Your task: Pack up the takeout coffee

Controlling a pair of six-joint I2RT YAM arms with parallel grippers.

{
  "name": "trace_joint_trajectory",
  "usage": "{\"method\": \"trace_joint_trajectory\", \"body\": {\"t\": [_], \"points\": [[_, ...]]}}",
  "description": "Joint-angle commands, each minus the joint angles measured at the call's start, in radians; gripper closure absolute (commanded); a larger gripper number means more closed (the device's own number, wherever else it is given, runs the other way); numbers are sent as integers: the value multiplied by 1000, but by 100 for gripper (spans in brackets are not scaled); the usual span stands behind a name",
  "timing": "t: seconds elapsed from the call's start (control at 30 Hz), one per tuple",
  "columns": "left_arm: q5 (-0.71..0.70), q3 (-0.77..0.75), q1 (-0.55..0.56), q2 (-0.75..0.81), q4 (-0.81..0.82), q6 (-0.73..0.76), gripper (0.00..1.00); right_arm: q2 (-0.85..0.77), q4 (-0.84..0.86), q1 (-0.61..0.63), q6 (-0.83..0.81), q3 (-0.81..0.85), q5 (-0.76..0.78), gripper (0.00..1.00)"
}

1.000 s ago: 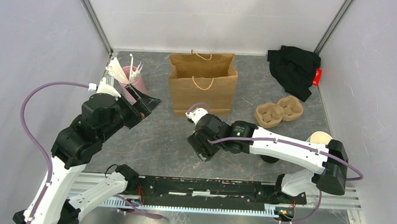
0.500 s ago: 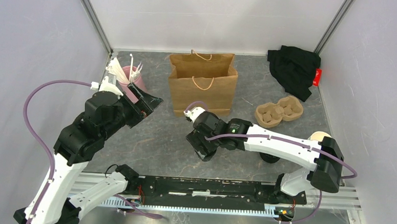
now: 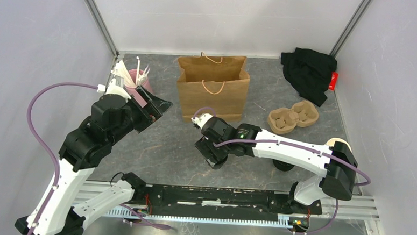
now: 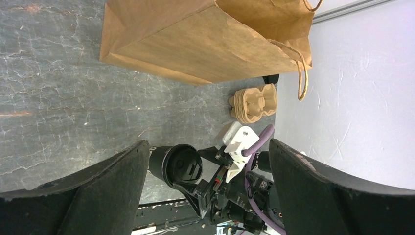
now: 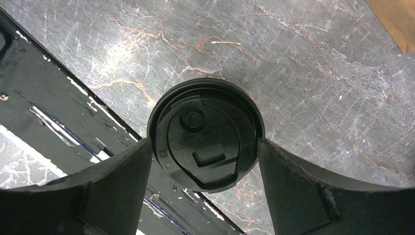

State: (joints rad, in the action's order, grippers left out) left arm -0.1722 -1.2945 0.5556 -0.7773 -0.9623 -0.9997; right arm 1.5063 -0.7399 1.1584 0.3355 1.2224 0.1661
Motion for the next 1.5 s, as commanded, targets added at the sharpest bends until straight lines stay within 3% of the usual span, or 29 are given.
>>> {"method": "trace_joint_trajectory", "body": {"t": [0.0,0.6,0.87,1.13,1.37,1.47], "points": [[11,3,-4,-7,44,9,3,3,26,0,-10,-3,12,17],[13,7,-5,-10,51,13,3,24,21,0,-25,-9,13,19],[7,3,-5,-12,50,18,1,-22,-6,1,-44,39,48,35],[-38,-66,-5,-76,50,72,0,-278,-11,0,-126,-13,180,60],[-76,-220,-5,-244,35,158,0,-496,-83,0,-147,-56,326,64],[-105,-350,-6,-369,-37,213,0,-545,-131,0,-180,-16,327,73]]}}
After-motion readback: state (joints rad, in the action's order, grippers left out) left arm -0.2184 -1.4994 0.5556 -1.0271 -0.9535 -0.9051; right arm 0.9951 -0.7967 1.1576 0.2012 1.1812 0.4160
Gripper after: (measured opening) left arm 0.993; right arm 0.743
